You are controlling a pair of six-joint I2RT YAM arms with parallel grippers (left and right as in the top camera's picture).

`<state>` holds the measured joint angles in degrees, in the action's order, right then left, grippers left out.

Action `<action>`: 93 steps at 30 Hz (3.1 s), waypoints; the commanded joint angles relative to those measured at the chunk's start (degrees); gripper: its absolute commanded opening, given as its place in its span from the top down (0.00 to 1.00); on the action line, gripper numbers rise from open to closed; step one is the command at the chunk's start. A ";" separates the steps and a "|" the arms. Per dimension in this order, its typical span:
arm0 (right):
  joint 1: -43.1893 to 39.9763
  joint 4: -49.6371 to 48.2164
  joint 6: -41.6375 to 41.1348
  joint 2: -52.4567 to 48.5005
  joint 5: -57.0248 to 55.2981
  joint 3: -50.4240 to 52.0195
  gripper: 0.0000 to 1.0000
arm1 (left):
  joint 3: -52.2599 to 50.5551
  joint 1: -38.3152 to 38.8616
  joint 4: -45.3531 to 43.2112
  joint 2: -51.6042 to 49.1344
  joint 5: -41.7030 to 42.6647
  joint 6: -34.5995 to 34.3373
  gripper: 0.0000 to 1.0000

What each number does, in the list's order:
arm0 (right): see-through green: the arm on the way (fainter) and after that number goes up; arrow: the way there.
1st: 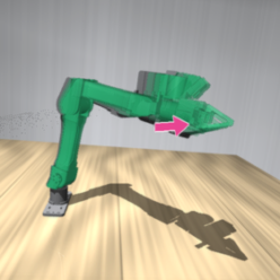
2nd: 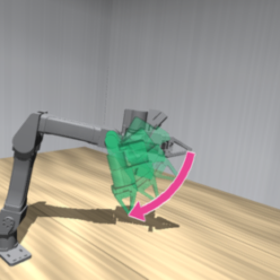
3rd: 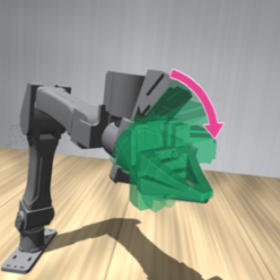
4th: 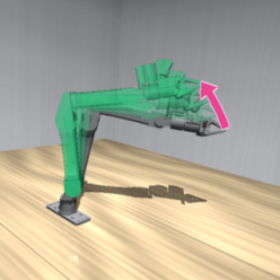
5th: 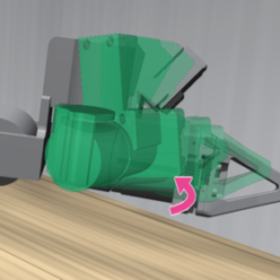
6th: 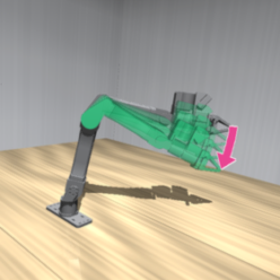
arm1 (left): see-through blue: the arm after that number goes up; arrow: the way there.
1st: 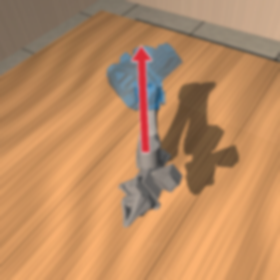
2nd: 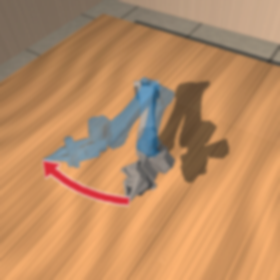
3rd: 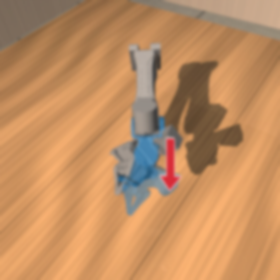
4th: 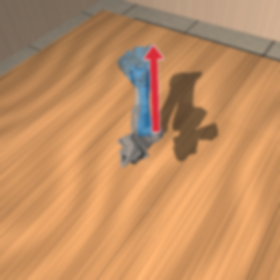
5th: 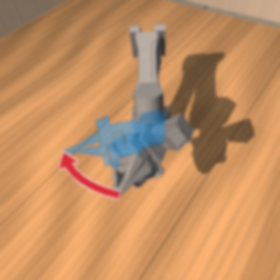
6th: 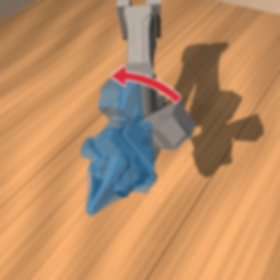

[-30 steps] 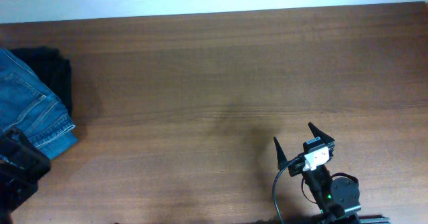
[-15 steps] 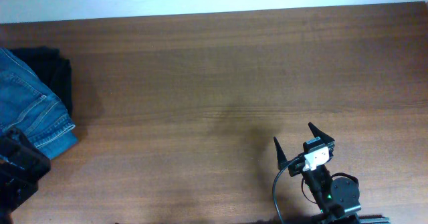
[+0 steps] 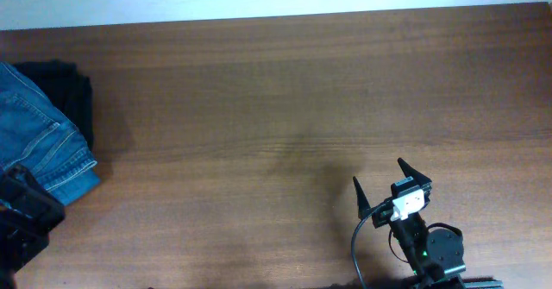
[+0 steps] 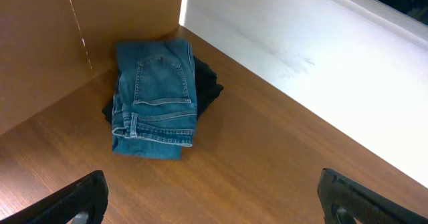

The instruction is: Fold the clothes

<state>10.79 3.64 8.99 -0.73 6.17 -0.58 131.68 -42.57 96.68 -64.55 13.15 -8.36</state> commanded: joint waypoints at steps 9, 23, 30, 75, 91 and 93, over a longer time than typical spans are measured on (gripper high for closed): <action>-0.68 0.42 -0.24 0.52 -0.68 0.26 0.01 | -12.33 4.24 0.00 6.80 8.35 1.07 0.00; -0.68 0.42 -0.24 0.52 -0.68 0.26 0.01 | -67.25 9.20 -25.94 31.50 8.55 -8.98 0.00; -0.68 0.42 -0.24 0.52 -0.68 0.26 0.01 | -87.47 12.09 -37.55 36.17 8.52 -8.98 0.00; -0.68 0.42 -0.24 0.52 -0.68 0.26 0.01 | -131.14 34.18 -97.15 47.84 -10.12 -8.74 0.00; -0.68 0.42 -0.24 0.52 -0.68 0.26 0.01 | -131.16 45.44 -92.32 59.87 -17.68 11.06 0.00; -0.68 0.42 -0.24 0.52 -0.68 0.26 0.01 | -131.16 46.31 -92.32 62.07 -17.66 13.97 0.00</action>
<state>10.57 3.66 8.99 -0.69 5.96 -0.58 0.84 2.61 4.51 -5.28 -3.53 -2.33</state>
